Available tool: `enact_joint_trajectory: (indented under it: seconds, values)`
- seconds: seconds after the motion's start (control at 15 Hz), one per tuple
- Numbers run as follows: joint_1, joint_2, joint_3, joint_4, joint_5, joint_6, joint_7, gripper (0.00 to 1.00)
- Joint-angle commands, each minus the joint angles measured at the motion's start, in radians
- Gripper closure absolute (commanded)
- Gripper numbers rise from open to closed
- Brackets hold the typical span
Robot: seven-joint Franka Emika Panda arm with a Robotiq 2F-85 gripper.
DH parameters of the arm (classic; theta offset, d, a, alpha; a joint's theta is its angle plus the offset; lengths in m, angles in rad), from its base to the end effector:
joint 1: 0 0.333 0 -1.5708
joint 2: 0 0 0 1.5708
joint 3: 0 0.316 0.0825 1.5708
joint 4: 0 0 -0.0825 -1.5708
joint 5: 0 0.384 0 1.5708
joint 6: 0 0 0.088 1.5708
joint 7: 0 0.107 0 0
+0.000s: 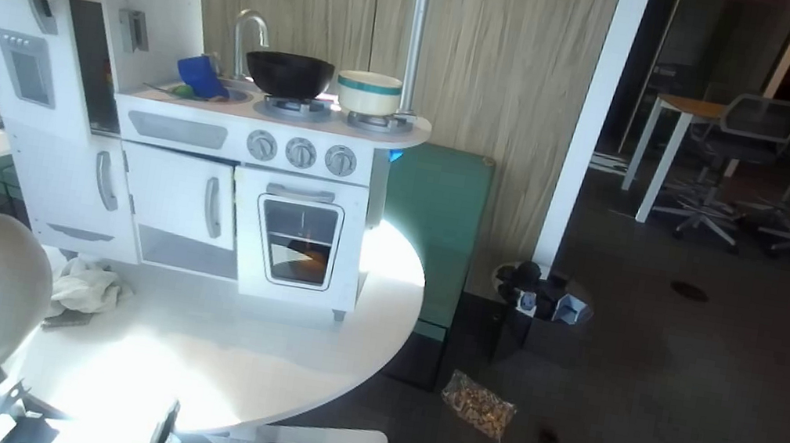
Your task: Open the top left cabinet door and the bottom middle cabinet door
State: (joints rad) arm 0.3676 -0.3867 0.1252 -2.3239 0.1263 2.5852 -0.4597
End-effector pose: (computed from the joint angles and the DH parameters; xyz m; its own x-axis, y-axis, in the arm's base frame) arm 0.4215 0.2310 0.5624 0.4771 0.6702 0.5686 0.7083 -0.6762 0.2027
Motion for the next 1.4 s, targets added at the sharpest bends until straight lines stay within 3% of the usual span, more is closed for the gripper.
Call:
enact_joint_trajectory:
  seconds: [0.0,0.33,0.73,0.93,1.07,1.13,1.33]
  values:
    - [0.1,-0.181,-0.033,-0.093,0.082,-0.16,-0.05,0.0]
    - [0.079,-0.303,0.022,-0.101,0.036,-0.432,0.089,0.0]
    - [0.028,-0.41,0.095,-0.131,0.059,-0.465,0.375,0.0]
    - [0.007,-0.433,0.121,-0.124,0.042,-0.542,0.468,0.0]
    - [-0.011,-0.438,0.135,-0.101,0.026,-0.66,0.515,0.0]
    - [0.006,-0.412,0.121,-0.115,0.041,-0.594,0.459,0.0]
    - [-0.007,-0.427,0.132,-0.114,0.041,-0.645,0.486,0.0]
